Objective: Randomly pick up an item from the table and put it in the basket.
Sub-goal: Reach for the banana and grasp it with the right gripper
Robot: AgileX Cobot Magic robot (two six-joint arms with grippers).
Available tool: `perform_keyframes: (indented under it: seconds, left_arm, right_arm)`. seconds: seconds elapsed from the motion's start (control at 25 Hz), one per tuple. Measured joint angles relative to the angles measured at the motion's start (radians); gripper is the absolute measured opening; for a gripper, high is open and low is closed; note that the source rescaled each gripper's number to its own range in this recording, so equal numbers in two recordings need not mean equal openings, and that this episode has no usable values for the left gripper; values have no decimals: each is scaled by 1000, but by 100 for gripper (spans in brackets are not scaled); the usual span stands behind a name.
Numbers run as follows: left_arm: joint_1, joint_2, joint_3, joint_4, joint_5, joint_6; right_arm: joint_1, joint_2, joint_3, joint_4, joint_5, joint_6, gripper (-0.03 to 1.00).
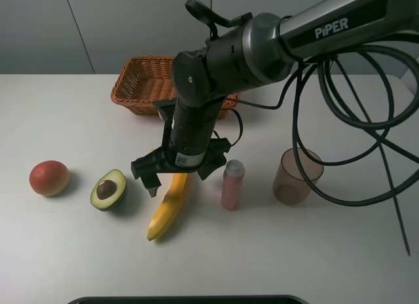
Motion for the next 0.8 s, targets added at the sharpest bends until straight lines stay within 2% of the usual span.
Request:
perform_keyframes:
  seconds: [0.8]
  left_arm:
    - [0, 0, 0, 0, 0, 0]
  right_arm:
    - [0, 73, -19, 27, -48, -27, 99]
